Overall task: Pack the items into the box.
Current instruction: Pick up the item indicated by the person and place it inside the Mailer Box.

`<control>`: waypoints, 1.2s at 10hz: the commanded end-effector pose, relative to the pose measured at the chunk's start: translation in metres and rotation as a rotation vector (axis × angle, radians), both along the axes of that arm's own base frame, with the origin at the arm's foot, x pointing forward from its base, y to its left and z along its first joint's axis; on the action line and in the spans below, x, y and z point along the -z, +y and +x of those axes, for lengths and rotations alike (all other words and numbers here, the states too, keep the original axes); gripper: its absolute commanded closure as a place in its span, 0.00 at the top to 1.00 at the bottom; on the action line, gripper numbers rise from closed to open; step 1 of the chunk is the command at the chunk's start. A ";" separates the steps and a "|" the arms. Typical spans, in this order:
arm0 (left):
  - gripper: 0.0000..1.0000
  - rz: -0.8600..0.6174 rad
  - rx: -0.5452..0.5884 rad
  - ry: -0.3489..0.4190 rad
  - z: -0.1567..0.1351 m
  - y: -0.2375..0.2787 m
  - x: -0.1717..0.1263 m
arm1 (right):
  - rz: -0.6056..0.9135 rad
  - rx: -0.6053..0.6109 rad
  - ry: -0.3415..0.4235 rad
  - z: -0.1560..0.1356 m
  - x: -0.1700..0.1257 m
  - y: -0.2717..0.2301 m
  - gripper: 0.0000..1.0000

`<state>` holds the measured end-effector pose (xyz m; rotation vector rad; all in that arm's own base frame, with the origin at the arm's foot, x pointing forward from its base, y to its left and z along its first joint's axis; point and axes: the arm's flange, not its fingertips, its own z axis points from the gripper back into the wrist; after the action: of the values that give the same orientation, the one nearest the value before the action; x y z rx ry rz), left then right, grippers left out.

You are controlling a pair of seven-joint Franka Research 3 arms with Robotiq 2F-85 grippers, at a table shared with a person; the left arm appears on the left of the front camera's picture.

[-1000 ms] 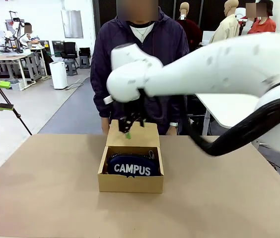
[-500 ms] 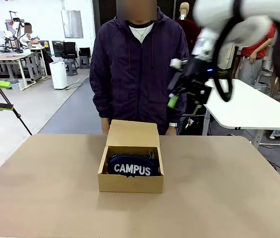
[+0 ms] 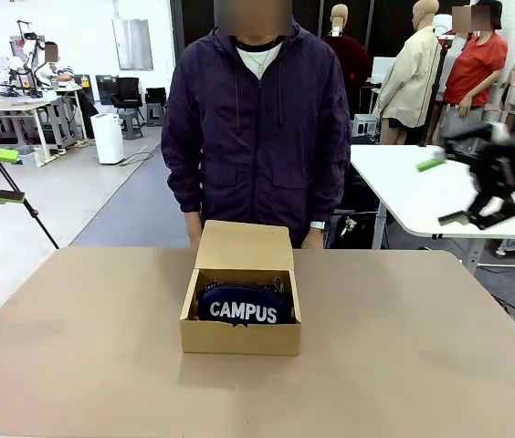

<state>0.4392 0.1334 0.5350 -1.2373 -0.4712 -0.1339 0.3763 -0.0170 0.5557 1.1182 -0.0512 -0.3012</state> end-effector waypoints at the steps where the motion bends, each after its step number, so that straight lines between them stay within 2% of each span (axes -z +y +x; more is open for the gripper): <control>1: 1.00 0.004 0.002 0.012 -0.001 -0.001 -0.003 | 0.221 0.171 -0.154 -0.047 0.045 -0.027 1.00; 3: 1.00 0.004 0.002 0.012 -0.001 -0.001 -0.003 | 0.319 0.256 -0.192 -0.067 0.079 -0.043 1.00; 4: 1.00 0.004 0.002 0.012 -0.001 -0.001 -0.003 | 0.204 0.331 -0.114 -0.056 0.085 -0.035 1.00; 5: 1.00 0.004 0.002 0.012 -0.001 -0.001 -0.003 | 0.293 0.259 -0.113 -0.056 0.058 -0.062 1.00; 12: 1.00 0.004 0.002 0.012 -0.001 -0.001 -0.003 | 0.293 0.259 -0.113 -0.056 0.058 -0.062 1.00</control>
<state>0.4392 0.1332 0.5350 -1.2374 -0.4710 -0.1342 0.3234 -0.0807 0.4961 1.4148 -0.2649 -0.4849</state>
